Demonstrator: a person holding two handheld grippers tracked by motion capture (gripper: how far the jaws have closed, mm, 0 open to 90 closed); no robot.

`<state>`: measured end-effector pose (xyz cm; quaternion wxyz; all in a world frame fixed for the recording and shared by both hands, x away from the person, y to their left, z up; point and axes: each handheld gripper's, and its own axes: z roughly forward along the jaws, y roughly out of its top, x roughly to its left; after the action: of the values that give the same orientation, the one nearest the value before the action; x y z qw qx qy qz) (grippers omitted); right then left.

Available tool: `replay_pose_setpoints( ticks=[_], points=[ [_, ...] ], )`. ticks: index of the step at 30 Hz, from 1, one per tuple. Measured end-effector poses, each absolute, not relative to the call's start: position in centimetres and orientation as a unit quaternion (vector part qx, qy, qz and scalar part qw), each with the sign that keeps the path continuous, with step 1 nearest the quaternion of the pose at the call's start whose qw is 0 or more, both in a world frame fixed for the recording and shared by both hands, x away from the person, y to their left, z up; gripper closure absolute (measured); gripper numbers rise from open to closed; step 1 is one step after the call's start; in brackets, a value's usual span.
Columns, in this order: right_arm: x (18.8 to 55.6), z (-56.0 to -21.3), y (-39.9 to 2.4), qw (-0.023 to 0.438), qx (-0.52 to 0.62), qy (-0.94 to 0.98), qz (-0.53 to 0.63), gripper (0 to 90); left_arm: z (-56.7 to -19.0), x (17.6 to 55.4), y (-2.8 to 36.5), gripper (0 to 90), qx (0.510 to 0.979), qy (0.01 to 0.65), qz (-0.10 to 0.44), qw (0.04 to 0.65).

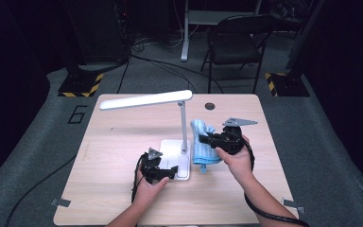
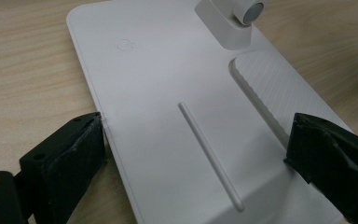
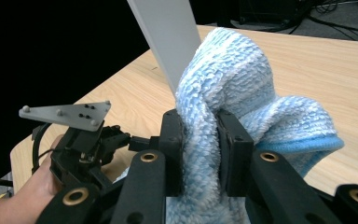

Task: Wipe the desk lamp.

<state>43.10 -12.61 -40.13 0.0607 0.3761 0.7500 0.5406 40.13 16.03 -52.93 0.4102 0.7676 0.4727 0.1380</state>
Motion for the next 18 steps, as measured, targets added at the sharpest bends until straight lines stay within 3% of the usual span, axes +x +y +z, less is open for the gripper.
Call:
replay_pose_setpoints(
  ticks=[18],
  points=[
    [40.2,-42.7,-18.6,0.133,0.420,0.733,0.519,72.5,-52.9,40.1,16.0,4.1,0.767,0.473,0.138,0.410]
  ],
)
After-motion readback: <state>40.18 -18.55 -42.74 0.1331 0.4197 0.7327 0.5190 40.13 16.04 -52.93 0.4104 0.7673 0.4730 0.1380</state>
